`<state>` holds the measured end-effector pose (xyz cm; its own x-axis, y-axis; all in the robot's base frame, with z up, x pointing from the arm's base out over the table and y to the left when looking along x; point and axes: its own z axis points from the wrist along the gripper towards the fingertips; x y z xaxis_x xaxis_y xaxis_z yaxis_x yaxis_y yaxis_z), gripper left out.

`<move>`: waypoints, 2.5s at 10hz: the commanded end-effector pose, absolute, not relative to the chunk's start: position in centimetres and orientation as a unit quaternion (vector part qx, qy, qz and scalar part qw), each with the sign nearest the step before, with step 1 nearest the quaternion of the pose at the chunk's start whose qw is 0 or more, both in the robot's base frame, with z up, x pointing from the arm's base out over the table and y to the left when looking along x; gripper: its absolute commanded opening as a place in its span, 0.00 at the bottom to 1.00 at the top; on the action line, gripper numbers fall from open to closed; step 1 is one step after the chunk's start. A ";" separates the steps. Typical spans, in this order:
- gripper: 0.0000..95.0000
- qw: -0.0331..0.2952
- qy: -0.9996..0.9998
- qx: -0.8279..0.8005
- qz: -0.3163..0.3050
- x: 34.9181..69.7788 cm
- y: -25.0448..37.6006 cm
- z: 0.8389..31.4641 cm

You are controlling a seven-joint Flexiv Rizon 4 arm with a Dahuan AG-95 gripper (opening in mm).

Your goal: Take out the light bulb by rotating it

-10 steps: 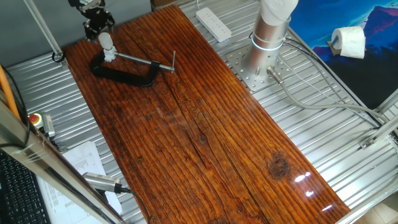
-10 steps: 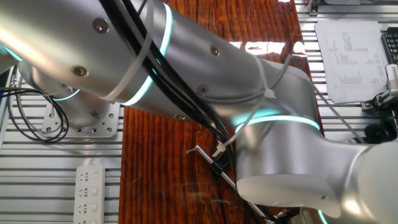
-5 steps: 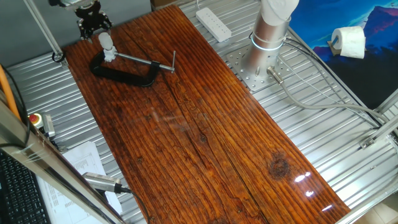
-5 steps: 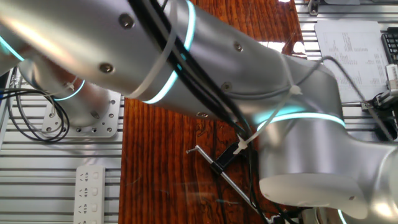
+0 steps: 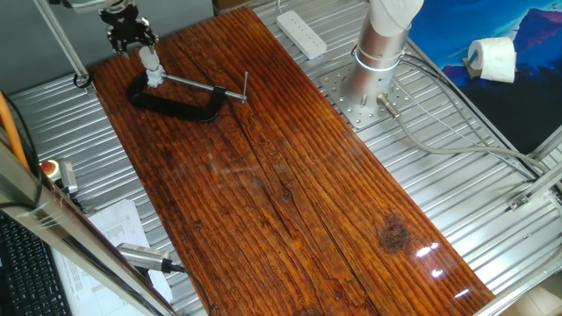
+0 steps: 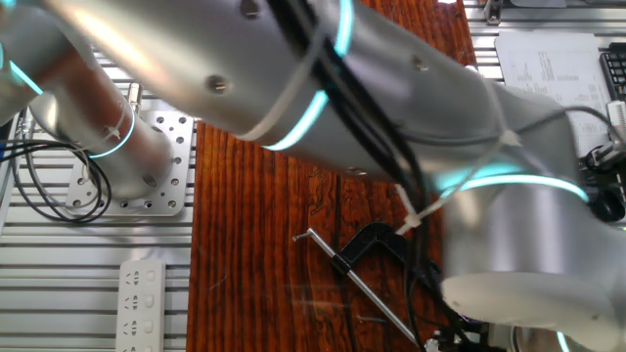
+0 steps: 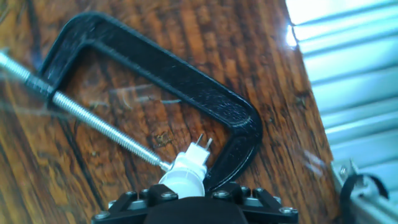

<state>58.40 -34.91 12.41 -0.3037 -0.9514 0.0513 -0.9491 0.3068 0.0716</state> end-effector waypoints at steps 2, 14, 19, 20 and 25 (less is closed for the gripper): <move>0.60 0.044 -0.874 0.482 -0.043 57.7 -35.0 12.4; 0.60 0.043 -0.922 0.385 -0.025 56.6 -35.2 11.5; 0.60 0.041 -0.923 0.381 -0.020 56.6 -35.3 11.2; 0.40 0.042 -0.923 0.381 -0.018 56.6 -35.3 11.2; 0.20 0.043 -0.924 0.380 -0.017 56.6 -35.3 11.2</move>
<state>56.57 -35.31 11.19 -0.7050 -0.7061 0.0668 -0.7030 0.7081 0.0659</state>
